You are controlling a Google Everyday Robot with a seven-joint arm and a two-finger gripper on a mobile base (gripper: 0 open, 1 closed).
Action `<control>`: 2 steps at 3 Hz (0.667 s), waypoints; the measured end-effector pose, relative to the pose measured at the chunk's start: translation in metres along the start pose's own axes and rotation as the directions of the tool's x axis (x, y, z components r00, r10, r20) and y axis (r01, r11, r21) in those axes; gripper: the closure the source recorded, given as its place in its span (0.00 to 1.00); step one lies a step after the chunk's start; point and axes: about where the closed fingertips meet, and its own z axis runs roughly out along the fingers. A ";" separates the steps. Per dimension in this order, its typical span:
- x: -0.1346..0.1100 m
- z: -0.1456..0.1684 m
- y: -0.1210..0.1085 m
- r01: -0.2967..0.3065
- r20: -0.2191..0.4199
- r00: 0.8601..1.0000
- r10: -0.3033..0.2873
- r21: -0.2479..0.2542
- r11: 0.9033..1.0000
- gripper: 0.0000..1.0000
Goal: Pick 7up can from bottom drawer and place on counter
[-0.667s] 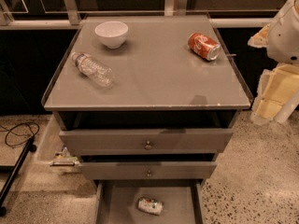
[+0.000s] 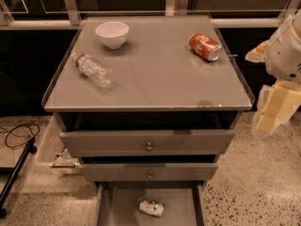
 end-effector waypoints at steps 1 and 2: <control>0.013 0.044 0.030 0.021 0.068 0.998 -0.016 -0.070 0.997 0.00; 0.029 0.092 0.066 0.058 0.144 0.989 -0.044 -0.091 0.994 0.00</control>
Offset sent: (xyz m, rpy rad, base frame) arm -0.0754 0.0034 -0.1970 0.2230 0.0467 0.1646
